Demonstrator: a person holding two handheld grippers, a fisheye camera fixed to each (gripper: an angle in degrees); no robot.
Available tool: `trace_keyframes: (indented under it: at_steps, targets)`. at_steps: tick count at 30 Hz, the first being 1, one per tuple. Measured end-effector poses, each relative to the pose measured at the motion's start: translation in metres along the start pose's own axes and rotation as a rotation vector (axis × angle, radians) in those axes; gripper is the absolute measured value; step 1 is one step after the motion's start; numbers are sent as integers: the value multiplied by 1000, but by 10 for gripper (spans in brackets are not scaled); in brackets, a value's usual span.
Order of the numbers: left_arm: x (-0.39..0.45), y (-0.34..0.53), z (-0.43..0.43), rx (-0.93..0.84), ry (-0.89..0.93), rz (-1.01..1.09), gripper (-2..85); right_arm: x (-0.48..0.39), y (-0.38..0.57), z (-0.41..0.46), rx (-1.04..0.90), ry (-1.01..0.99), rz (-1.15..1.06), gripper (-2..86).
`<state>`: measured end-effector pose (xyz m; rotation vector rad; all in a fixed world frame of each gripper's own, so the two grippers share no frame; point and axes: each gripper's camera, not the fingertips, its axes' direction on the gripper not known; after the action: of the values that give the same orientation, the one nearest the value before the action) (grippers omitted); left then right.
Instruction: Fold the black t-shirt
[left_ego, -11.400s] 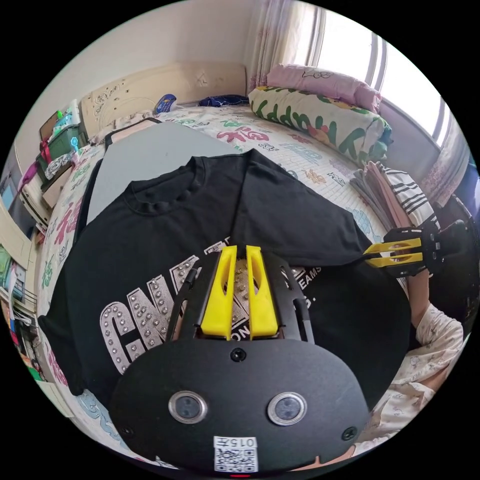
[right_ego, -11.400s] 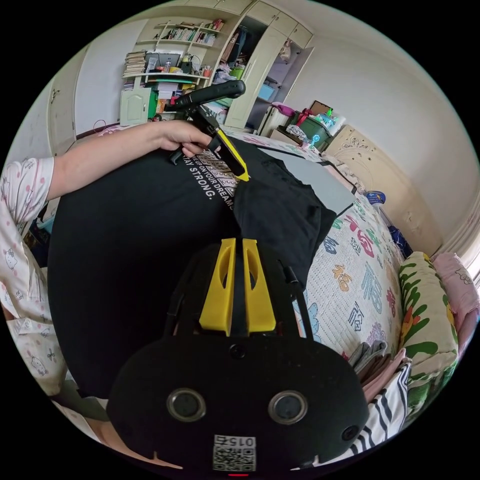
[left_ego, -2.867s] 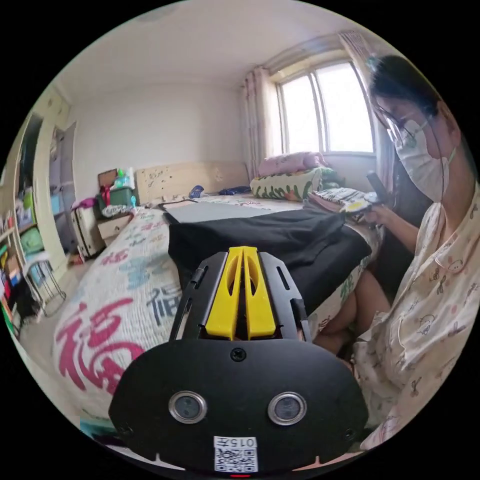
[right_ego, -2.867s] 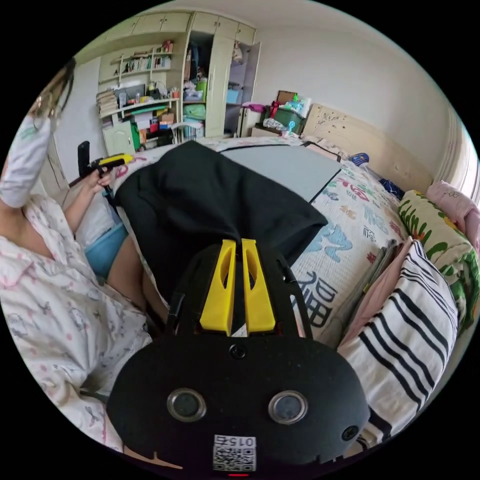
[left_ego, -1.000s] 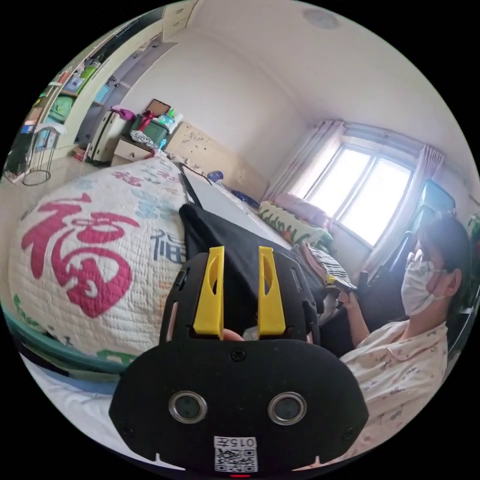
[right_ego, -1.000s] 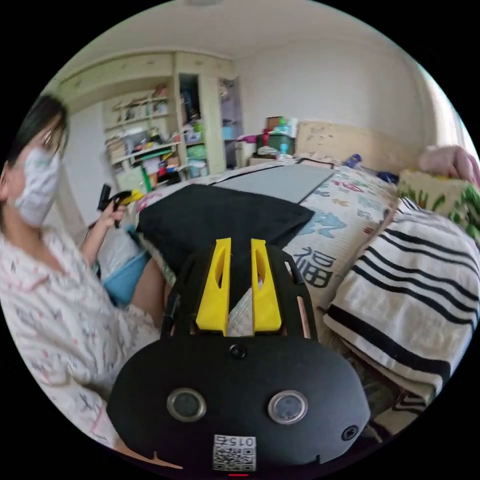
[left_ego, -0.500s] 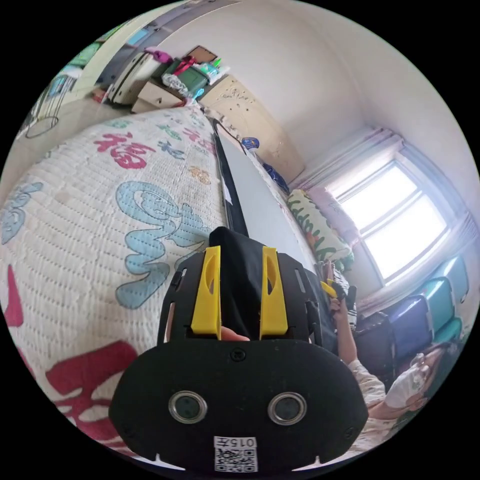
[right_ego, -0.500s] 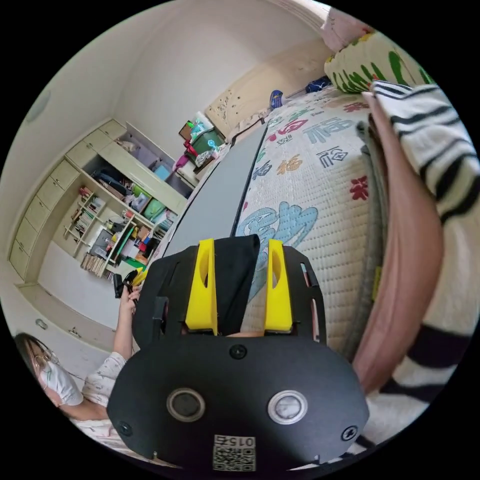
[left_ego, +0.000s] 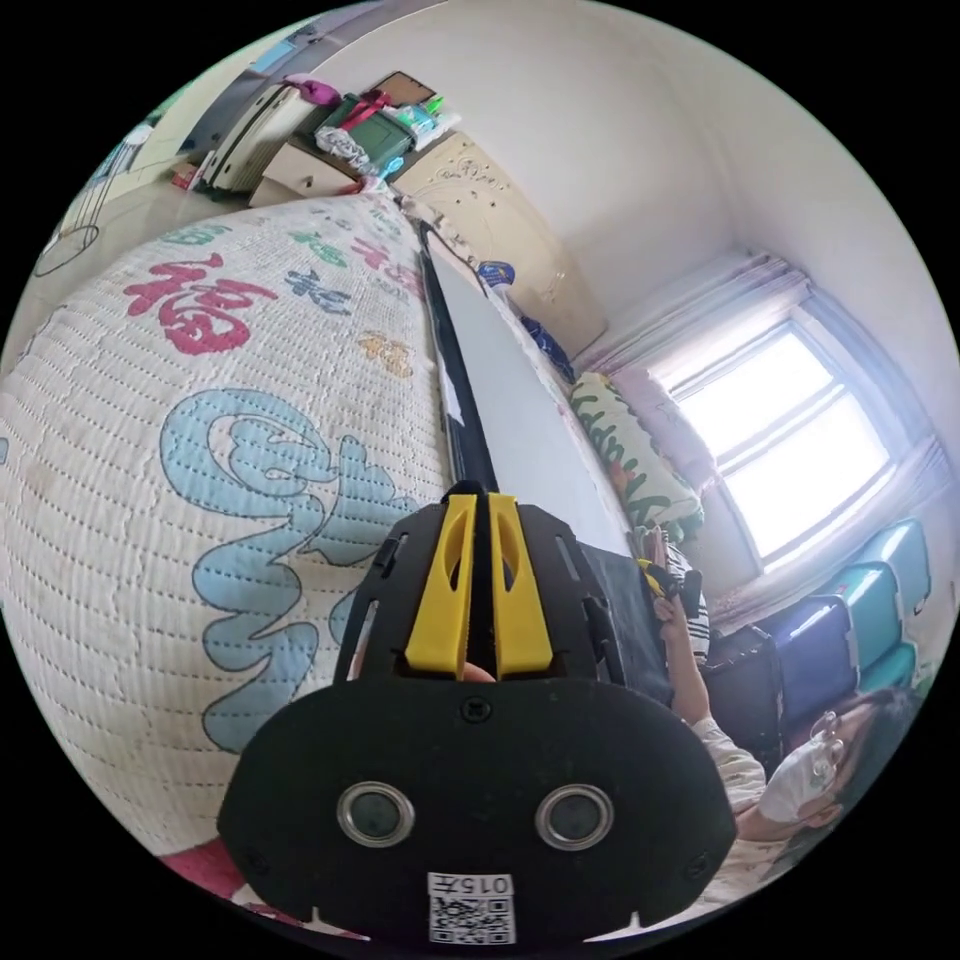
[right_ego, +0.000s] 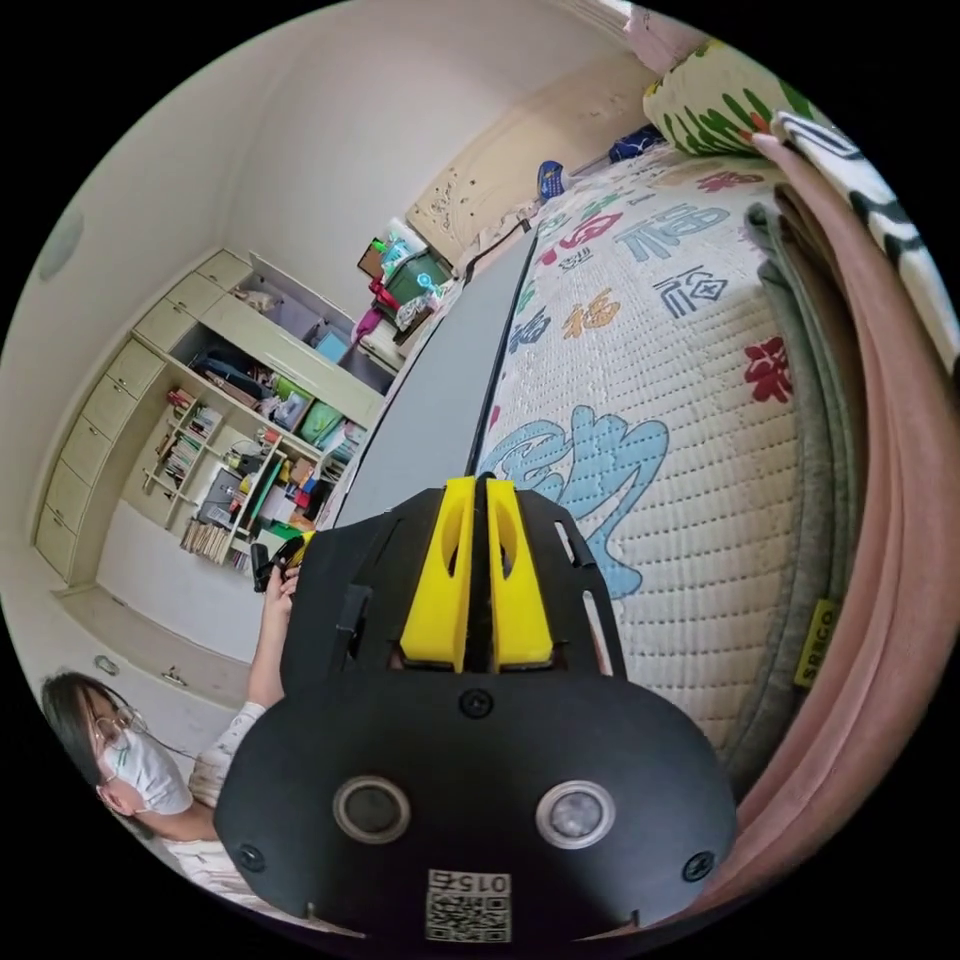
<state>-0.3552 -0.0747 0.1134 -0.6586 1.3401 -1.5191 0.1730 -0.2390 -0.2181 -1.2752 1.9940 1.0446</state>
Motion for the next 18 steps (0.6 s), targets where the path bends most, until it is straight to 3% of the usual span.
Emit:
trace_keyframes:
  at_steps: [10, 18]
  targets:
    - [21, -26, 6, 151, -106, 122, 7, -58, -81, 21, 146, 165, -141, -7]
    - [-36, -42, 80, 38, -179, 129, 9, -51, -139, 141, 32, 389, -154, -8]
